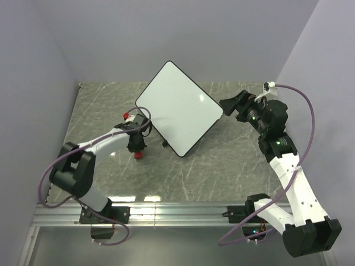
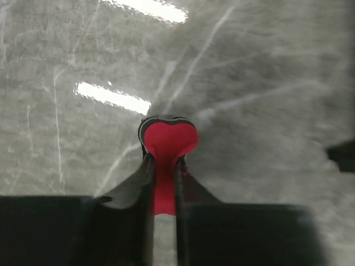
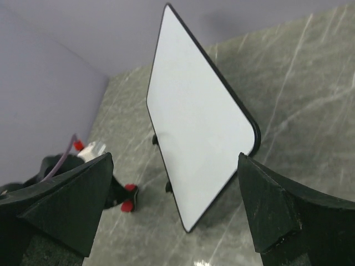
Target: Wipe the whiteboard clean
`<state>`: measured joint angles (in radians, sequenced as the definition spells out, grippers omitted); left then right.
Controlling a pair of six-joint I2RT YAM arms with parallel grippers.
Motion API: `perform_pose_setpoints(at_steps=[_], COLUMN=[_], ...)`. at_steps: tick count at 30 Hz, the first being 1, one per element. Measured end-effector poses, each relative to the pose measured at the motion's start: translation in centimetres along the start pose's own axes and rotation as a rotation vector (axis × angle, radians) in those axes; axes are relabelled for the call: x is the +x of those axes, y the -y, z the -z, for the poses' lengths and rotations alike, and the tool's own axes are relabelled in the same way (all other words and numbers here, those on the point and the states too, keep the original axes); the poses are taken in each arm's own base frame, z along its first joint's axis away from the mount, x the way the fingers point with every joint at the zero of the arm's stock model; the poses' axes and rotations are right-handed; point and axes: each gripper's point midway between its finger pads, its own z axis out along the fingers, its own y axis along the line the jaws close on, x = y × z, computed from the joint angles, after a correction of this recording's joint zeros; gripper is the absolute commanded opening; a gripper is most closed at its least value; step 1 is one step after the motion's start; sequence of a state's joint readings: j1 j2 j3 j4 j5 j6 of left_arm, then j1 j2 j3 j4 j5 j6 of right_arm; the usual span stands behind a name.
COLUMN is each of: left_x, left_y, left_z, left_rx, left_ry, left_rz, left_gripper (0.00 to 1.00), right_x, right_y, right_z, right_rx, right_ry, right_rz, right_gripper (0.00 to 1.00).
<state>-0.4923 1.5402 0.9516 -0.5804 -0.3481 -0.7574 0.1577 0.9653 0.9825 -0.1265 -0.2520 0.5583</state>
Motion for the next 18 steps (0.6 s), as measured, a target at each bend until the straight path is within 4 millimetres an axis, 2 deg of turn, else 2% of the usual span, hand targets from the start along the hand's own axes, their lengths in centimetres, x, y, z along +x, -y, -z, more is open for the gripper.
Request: perform_pose_setpoints(at_steps=[1, 2, 5, 8, 10, 12, 18], left_x=[0.2, 0.3, -0.3, -2.1, -3.6, -5.0, -9.4], left_y=[-0.3, -0.5, 0.2, 1.6, 2.6, 3.5, 5.2], left_z=[-0.8, -1.3, -2.0, -1.3, -0.4, 0.5, 5.0], left_rx=[-0.015, -0.025, -0.026, 0.006, 0.032, 0.054, 0.119], left_ry=[-0.022, -0.034, -0.048, -0.024, 0.001, 0.025, 0.108], left_rz=[-0.008, -0.012, -0.034, -0.027, -0.012, -0.001, 0.026], left_gripper=[0.27, 0.41, 0.54, 0.69, 0.71, 0.81, 0.78], right_x=[0.5, 0.8, 1.6, 1.7, 1.9, 2.1, 2.6], right_y=[0.1, 0.2, 0.1, -0.1, -0.2, -0.4, -0.8], right_z=[0.5, 0.9, 2.6, 3.8, 4.4, 4.8, 5.9], right_rx=[0.008, 0.015, 0.028, 0.03, 0.029, 0.025, 0.012], right_ry=[-0.02, -0.033, -0.058, -0.063, -0.069, -0.077, -0.094], right_rz=[-0.006, -0.01, -0.013, -0.014, -0.017, -0.021, -0.028], right_gripper=[1.0, 1.0, 1.0, 1.0, 1.0, 1.0, 1.0])
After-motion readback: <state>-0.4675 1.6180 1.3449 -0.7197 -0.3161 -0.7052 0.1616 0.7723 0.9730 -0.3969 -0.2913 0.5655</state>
